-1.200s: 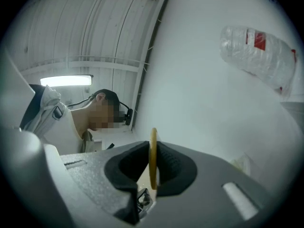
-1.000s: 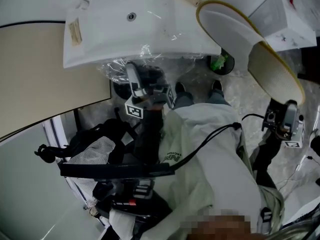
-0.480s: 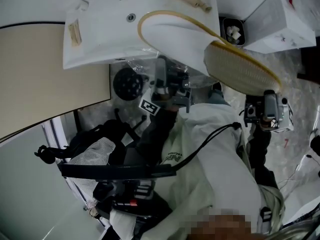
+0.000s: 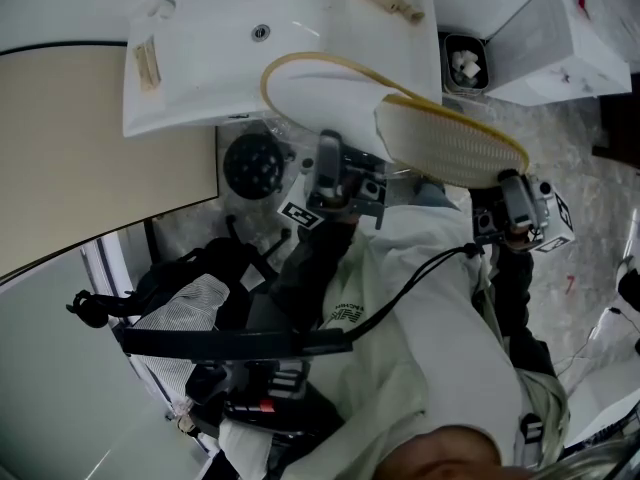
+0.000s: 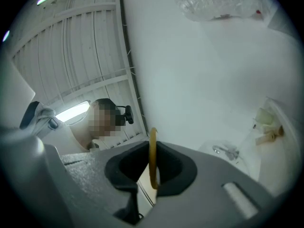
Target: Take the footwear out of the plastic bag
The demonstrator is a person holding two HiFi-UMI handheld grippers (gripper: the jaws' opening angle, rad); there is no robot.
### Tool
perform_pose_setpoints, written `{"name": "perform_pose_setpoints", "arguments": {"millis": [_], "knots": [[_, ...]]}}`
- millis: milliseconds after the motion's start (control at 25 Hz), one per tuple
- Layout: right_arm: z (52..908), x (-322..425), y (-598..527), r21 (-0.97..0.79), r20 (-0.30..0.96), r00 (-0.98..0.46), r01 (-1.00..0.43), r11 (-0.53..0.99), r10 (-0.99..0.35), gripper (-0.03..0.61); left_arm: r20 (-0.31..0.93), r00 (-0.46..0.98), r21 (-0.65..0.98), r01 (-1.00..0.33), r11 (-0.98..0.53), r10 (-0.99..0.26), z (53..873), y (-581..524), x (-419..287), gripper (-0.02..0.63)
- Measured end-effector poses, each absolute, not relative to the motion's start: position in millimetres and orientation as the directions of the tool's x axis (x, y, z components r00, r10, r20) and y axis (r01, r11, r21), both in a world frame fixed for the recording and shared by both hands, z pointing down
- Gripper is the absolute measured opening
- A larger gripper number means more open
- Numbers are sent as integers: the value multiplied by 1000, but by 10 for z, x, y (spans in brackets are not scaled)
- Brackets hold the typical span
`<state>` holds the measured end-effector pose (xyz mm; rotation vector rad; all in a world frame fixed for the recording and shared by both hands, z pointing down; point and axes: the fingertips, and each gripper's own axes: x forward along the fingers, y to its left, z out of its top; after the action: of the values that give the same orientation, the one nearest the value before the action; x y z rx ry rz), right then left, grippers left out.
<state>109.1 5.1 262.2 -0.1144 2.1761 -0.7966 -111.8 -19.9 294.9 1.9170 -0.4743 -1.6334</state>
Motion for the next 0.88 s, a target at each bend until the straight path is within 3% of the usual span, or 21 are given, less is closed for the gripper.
{"name": "perform_pose_setpoints", "arguments": {"millis": [320,520,720,880], "knots": [[2960,784,88,-652,-502,-813,130,747,-296,38,-757,199,646,90,-758,-622,2976,-238,-1106,244],[3240,804,-55,-688,-424,-843,60,723,-333,43,-704,191,707,85,-702,-684,3179,-342,-1093,172],[3295,790,25,-567,-312,-898,-87,819,-311,57,-684,190,722,37,-691,-704,3215,-421,-1189,144],[3196,977,-12,-569,-380,-846,-104,816,-373,58,-697,96,715,26,-698,-710,3178,-471,-1465,137]]}}
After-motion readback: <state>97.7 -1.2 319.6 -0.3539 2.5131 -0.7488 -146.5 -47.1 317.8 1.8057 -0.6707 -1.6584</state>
